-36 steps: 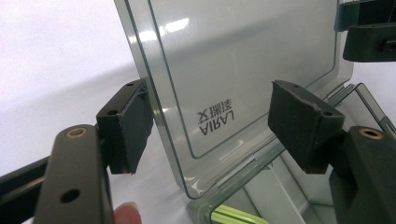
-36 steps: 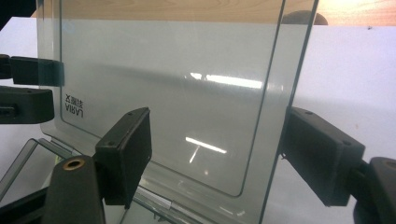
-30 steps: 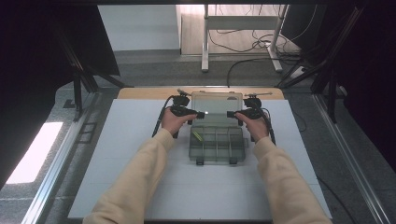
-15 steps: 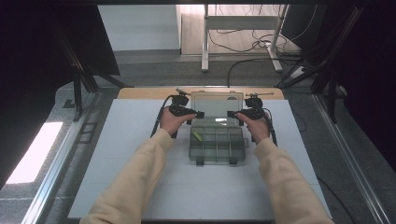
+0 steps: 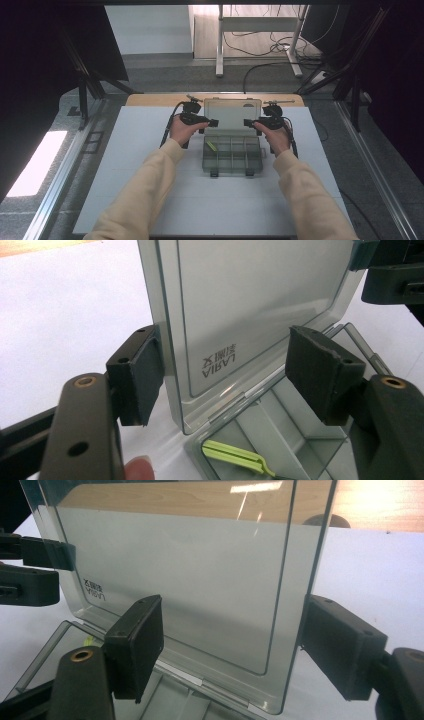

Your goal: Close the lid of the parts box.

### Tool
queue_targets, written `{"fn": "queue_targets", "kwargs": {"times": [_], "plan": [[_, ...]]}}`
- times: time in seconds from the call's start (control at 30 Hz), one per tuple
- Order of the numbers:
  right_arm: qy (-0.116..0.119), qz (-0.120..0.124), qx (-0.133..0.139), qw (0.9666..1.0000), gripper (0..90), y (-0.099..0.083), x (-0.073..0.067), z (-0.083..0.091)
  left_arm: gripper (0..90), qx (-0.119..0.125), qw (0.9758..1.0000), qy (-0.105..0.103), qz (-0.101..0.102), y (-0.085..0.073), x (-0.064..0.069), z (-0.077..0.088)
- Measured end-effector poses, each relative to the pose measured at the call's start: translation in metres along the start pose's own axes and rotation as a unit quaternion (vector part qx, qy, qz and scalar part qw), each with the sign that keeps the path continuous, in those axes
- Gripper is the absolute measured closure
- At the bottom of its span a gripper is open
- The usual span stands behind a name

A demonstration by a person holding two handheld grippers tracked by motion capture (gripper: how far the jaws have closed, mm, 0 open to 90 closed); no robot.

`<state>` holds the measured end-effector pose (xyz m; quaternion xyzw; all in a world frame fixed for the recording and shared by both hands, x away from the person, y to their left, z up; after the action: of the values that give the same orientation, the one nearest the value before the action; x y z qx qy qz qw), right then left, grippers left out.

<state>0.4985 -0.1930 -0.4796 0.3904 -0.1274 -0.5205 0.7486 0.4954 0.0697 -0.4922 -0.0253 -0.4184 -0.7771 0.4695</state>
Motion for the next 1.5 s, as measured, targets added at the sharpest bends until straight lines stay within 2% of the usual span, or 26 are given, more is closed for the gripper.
{"fn": "queue_targets", "kwargs": {"times": [0.83,1.27,1.5], "plan": [[0.012,0.013,0.028,0.9995,25.1,-0.007,-0.008,0.015,34.1,0.030,0.9990,-0.029,-0.017,-0.006,0.007,0.010],[0.016,0.019,0.040,0.9989,24.5,-0.011,-0.012,0.020,34.5,0.031,0.9984,-0.036,-0.030,-0.007,0.013,0.013],[0.017,0.021,0.045,0.9986,24.3,-0.012,-0.014,0.021,34.9,0.034,0.9982,-0.037,-0.031,-0.010,0.014,0.014]]}}
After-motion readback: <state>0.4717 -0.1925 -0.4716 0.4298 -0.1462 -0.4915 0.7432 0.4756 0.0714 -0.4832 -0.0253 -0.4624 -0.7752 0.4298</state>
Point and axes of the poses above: each handheld gripper's, and its own axes: z roughly backward along the jaws, y roughly out of its top, x roughly to its right, the point moved 3 cm from there along -z, roughly forward along the jaws, and after that the axes turned 3 degrees about -y, right-handed, at the moved point
